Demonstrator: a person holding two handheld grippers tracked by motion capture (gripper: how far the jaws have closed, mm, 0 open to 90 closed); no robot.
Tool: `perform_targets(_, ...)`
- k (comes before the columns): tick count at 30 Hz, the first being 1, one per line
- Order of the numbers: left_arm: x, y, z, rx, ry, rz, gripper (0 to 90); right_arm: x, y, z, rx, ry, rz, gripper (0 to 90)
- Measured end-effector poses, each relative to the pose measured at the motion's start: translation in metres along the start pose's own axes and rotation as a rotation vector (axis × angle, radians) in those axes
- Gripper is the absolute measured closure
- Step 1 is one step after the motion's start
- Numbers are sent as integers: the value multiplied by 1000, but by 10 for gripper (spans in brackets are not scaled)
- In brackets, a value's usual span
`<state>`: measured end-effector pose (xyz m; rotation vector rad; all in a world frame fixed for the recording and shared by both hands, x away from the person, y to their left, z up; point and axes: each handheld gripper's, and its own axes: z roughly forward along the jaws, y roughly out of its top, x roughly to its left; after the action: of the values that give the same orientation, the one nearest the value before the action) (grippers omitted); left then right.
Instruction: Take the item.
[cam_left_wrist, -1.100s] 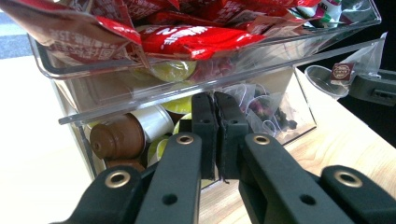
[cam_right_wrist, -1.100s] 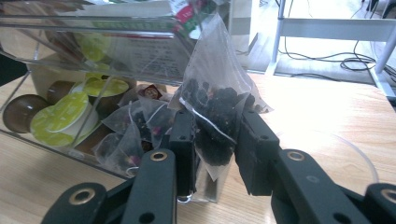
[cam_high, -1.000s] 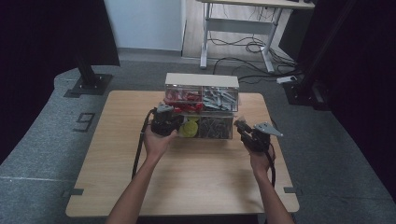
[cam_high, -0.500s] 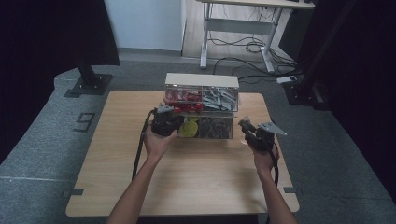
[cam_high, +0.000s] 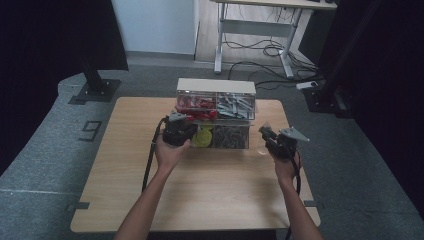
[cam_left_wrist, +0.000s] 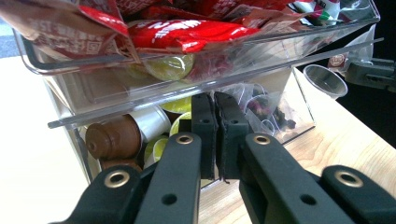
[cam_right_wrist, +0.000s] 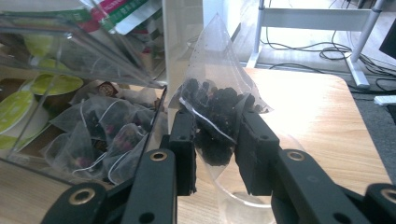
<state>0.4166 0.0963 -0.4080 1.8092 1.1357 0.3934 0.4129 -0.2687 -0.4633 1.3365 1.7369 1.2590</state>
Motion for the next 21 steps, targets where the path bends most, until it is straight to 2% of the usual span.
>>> perform_targets(15,-2,0,1,1,-3,2,873,-19,2,7,19,-46,14,688)
perform_targets(21,-2,1,2,3,-4,-1,872,-19,2,9,24,-46,19,679)
